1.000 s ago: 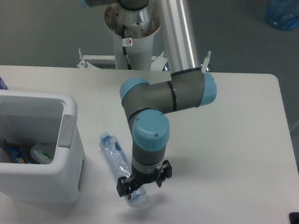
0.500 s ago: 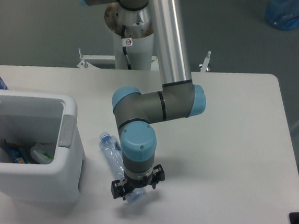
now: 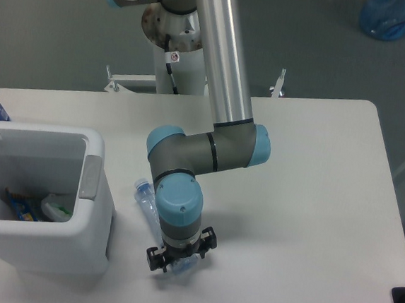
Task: Place the trash in the trash can
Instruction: 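Close the gripper around the bottle's body, then lift the bottle and carry it over the white bin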
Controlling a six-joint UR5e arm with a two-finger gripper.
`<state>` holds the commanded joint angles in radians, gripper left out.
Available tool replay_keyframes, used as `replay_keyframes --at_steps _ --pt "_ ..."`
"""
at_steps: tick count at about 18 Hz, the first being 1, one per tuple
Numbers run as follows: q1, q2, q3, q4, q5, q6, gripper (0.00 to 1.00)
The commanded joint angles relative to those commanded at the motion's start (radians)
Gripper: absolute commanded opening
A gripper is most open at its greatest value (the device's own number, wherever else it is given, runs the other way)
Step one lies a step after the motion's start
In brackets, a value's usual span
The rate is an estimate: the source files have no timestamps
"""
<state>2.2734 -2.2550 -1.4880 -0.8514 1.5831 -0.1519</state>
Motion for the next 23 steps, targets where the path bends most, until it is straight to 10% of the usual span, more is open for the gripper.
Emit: replay_keyframes --at_steps 15,20,23 --pt "0.029 0.083 0.028 -0.006 -0.009 0.060 0.48" --pt "0.064 0.170 0.193 0.014 -0.014 0.061 0.49" --pt "0.095 0.199 0.259 0.136 -0.041 0.093 0.49"
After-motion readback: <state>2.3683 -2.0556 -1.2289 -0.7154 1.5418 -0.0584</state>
